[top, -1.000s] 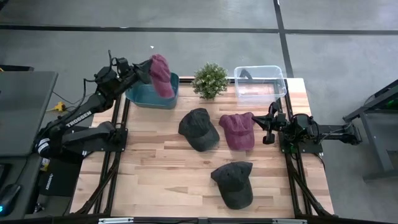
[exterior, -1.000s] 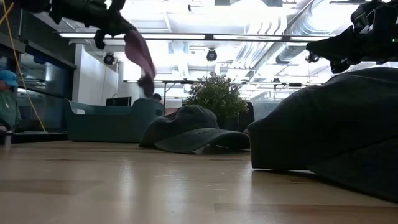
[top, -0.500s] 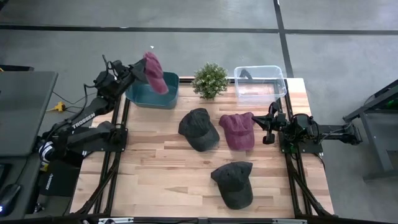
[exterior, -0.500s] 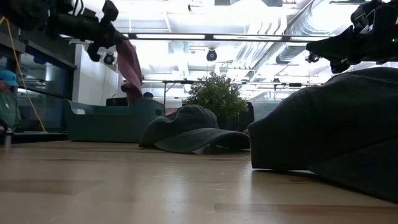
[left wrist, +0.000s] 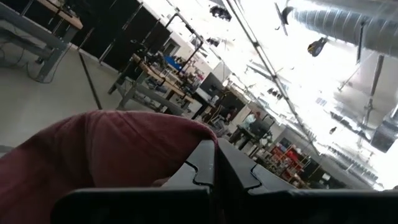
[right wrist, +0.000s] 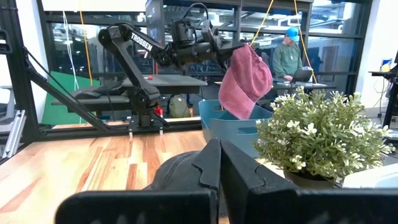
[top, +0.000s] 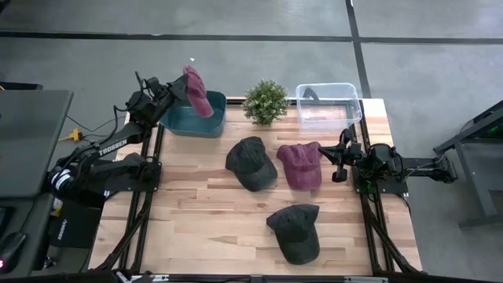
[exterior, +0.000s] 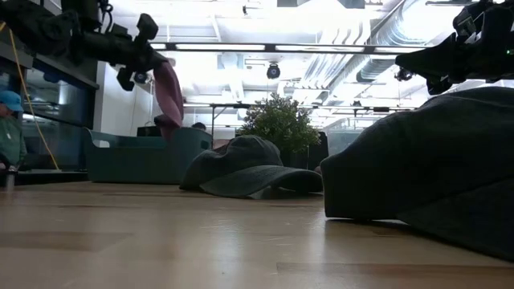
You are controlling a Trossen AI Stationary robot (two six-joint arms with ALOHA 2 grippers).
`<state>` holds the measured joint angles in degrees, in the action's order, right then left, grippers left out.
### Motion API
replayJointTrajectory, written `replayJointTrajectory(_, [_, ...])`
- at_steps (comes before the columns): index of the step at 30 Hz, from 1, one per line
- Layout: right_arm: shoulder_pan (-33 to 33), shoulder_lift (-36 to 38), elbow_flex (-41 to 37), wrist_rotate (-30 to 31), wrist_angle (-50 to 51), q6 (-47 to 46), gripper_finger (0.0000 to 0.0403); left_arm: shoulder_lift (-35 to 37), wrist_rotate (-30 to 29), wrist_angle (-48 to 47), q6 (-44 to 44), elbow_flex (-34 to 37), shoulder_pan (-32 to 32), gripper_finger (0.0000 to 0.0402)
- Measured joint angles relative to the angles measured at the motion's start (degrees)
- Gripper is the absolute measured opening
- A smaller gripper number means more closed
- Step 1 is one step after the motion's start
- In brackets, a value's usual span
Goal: Pick & Place hat
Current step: Put the bottom dark red cap into the blue bin
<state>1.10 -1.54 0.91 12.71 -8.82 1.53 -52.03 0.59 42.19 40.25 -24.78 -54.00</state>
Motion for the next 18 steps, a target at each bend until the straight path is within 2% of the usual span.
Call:
replayJointTrajectory(5, [-0.02, 0.00, 0.00, -0.02, 0.00, -0.01, 0.0000, -2.64, -0.09, 4.42, 2.25, 1.68, 0.00, 0.0000])
replayJointTrajectory(14, [0.00, 0.01, 0.02, 0.00, 0.00, 0.01, 0.0000, -4.75, -1.62, 5.31, 2.63, 3.16, 0.00, 0.0000])
replayJointTrajectory(18, [0.00, 0.00, 0.02, 0.00, 0.00, -0.01, 0.0000, -6.53, -1.17, 9.32, 3.74, 3.16, 0.02, 0.0000])
